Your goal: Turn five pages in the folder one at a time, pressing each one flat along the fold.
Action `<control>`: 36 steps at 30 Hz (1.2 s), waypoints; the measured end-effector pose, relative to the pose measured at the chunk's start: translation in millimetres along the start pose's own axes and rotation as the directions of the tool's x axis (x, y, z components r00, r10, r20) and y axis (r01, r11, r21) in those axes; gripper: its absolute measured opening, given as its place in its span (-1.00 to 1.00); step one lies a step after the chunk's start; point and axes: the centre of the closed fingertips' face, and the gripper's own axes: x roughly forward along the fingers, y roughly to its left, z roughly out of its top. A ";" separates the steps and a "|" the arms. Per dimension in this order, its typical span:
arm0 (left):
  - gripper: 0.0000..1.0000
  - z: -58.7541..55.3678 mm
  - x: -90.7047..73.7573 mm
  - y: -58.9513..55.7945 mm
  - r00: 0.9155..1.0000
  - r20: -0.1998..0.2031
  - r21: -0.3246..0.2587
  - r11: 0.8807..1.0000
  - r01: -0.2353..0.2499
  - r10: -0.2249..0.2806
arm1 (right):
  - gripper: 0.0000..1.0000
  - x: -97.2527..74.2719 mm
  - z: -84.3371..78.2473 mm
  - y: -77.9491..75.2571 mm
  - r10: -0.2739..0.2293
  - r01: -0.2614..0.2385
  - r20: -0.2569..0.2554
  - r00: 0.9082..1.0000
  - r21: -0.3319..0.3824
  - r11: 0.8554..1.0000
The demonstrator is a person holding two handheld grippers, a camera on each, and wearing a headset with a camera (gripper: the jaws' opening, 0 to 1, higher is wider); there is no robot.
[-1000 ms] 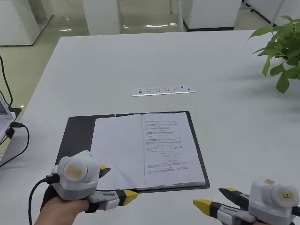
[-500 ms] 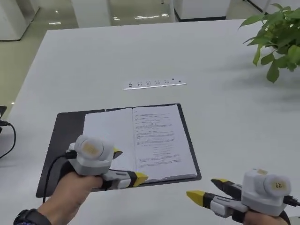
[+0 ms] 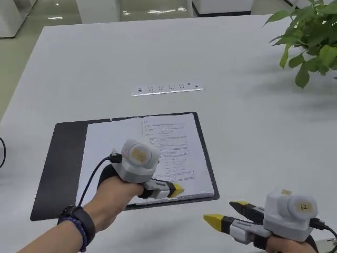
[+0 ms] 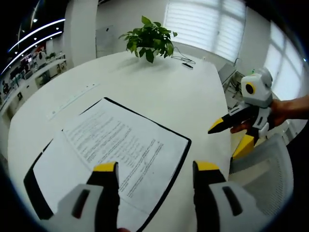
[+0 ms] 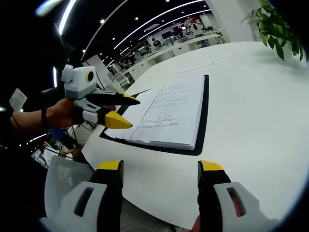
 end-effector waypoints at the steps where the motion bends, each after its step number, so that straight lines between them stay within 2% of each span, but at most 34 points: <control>1: 0.23 0.4 5.5 -0.8 1.000 -0.004 0.003 1.000 -0.002 0.002 | 0.21 0.1 0.0 -0.4 0.001 -0.001 0.000 1.000 0.001 1.000; 5: 0.26 0.2 23.0 -0.4 1.000 -0.013 -0.009 1.000 -0.009 0.009 | 0.19 1.1 -0.2 -2.6 0.003 -0.003 -0.010 1.000 0.006 1.000; 9: 0.32 -3.0 38.9 0.9 0.999 -0.033 0.023 0.999 -0.041 0.042 | 0.18 1.9 0.2 -4.8 0.005 -0.004 -0.019 1.000 0.008 1.000; 14: 0.32 -2.2 59.3 0.3 0.998 -0.035 -0.006 0.999 -0.052 0.051 | 0.17 1.0 0.5 -8.4 0.005 -0.004 -0.024 1.000 0.013 1.000; 15: 0.32 -0.7 62.9 0.6 0.997 -0.029 -0.005 0.998 -0.065 0.065 | 0.17 0.8 0.3 -9.0 0.004 -0.004 -0.026 1.000 0.014 1.000; 17: 0.37 0.2 68.4 8.1 0.992 -0.027 0.026 0.992 -0.125 0.126 | 0.17 0.3 -0.6 -10.6 0.003 -0.002 -0.032 0.999 0.017 1.000; 19: 0.46 0.7 74.8 3.7 0.992 -0.026 0.026 0.992 -0.121 0.122 | 0.17 -0.3 -1.7 -12.3 0.003 -0.002 -0.036 0.999 0.023 1.000; 22: 0.44 -1.3 82.0 -0.3 0.991 -0.033 0.051 0.991 -0.125 0.126 | 0.17 -1.4 -3.0 -15.5 0.001 0.000 -0.040 0.999 0.031 1.000; 24: 0.38 -8.5 85.0 0.2 0.989 -0.059 0.071 0.989 -0.130 0.134 | 0.17 -1.9 -3.7 -17.9 -0.001 0.002 -0.042 0.999 0.032 0.999; 25: 0.36 -13.4 87.7 -0.8 0.990 -0.069 0.058 0.991 -0.123 0.127 | 0.16 -2.3 -3.7 -19.0 -0.003 0.004 -0.043 0.999 0.033 0.999; 26: 0.34 -13.8 87.4 -1.1 0.990 -0.064 0.043 0.992 -0.121 0.124 | 0.16 -2.7 -3.6 -19.4 -0.003 0.005 -0.043 0.999 0.034 0.999; 32: 0.31 -12.7 85.1 0.9 0.993 -0.035 0.058 0.992 -0.113 0.115 | 0.16 1.0 0.0 -21.9 0.008 -0.007 -0.038 0.999 0.038 0.999; 36: 0.21 -12.0 83.1 5.2 0.994 -0.023 0.063 0.992 -0.109 0.111 | 0.11 7.3 11.0 -24.9 0.012 -0.011 -0.027 1.000 0.029 1.000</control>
